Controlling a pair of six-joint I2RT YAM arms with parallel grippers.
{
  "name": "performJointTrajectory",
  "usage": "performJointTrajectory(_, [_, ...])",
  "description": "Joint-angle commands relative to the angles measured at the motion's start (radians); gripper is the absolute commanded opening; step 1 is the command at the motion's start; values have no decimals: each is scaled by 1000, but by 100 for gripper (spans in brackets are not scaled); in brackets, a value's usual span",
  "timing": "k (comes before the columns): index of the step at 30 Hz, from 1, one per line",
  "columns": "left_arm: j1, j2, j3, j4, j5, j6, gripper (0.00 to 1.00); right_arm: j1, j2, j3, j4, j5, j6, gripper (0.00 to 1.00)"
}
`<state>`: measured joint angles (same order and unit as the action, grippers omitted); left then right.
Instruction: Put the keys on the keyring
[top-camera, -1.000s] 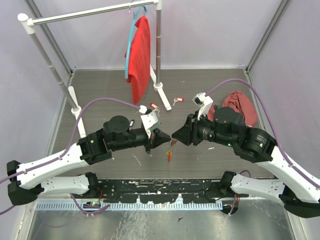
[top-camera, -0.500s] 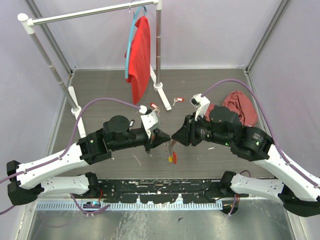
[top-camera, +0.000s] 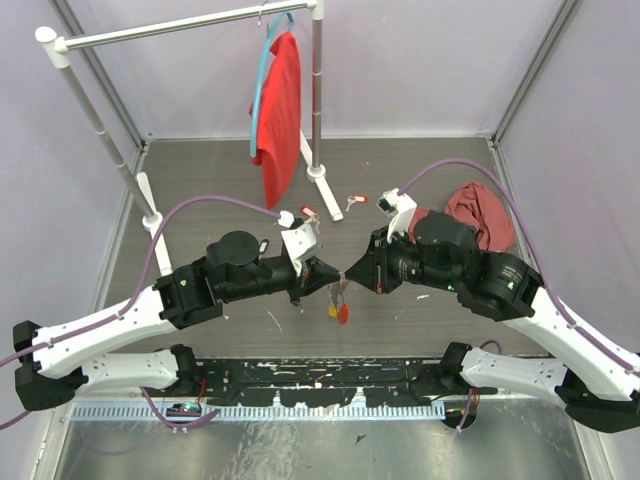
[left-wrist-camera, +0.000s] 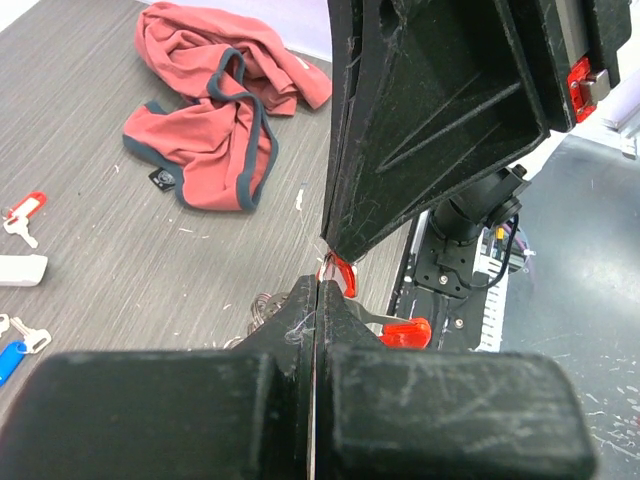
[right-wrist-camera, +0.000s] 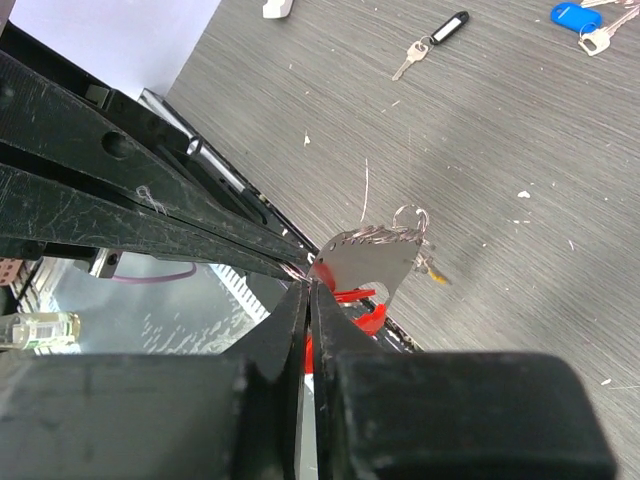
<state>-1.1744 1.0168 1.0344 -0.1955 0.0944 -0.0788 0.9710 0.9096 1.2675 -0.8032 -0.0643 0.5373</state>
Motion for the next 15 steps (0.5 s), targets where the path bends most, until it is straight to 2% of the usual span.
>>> performJointTrajectory(1, [-2, -22, 43, 16, -8, 8, 0, -1, -12, 5, 21, 5, 10, 6])
performJointTrajectory(10, [-2, -26, 47, 25, 5, 7, 0, -1, -23, -2, 7, 40, 6, 1])
performJointTrajectory(15, [-2, -25, 46, 30, 4, 7, 0, -1, -34, -4, 13, 55, 7, 11])
